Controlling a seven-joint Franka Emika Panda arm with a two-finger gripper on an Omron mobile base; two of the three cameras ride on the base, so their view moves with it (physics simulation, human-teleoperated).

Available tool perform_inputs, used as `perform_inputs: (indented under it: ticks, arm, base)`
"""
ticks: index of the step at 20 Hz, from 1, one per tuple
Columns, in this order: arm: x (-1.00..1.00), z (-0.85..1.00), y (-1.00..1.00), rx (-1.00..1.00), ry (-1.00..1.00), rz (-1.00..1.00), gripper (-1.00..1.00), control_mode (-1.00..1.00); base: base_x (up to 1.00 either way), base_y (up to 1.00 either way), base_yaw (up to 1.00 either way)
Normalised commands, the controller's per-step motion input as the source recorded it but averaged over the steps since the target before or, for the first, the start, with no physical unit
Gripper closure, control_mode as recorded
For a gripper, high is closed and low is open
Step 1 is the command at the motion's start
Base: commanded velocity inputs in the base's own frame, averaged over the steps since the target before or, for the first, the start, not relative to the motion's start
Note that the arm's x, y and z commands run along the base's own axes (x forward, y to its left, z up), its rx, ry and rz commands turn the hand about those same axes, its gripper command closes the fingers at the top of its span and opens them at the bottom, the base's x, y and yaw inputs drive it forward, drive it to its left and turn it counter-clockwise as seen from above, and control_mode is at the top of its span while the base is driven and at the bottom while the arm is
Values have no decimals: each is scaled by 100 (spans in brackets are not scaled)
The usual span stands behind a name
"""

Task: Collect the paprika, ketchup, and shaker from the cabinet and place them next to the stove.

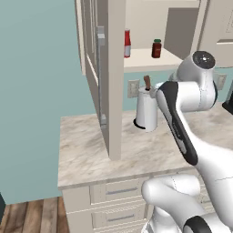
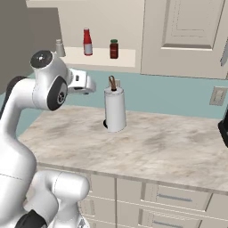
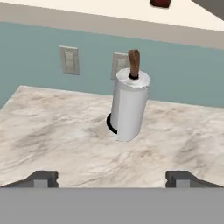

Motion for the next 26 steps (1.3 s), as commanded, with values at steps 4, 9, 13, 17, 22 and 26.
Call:
perform_inputs:
  ticks: [4, 9, 13, 17, 22, 26]
  arm:
    - [-6, 100, -13, -9, -32, 0, -100, -100]
    - [3, 87, -10, -4, -18, -7, -100, -100]
    - [13, 31, -2, 1, -16, -6, -100, -100]
    - [1, 0, -7, 11, -14, -1, -100, -100]
    - [13, 15, 0, 0, -6, 0, -100, -100]
    - [3, 2, 0, 0, -2, 0, -100, -100]
  base:
    - [0, 0, 0]
    - [0, 0, 0]
    - [0, 0, 0]
    - [0, 0, 0]
    - [0, 0, 0]
    - [0, 0, 0]
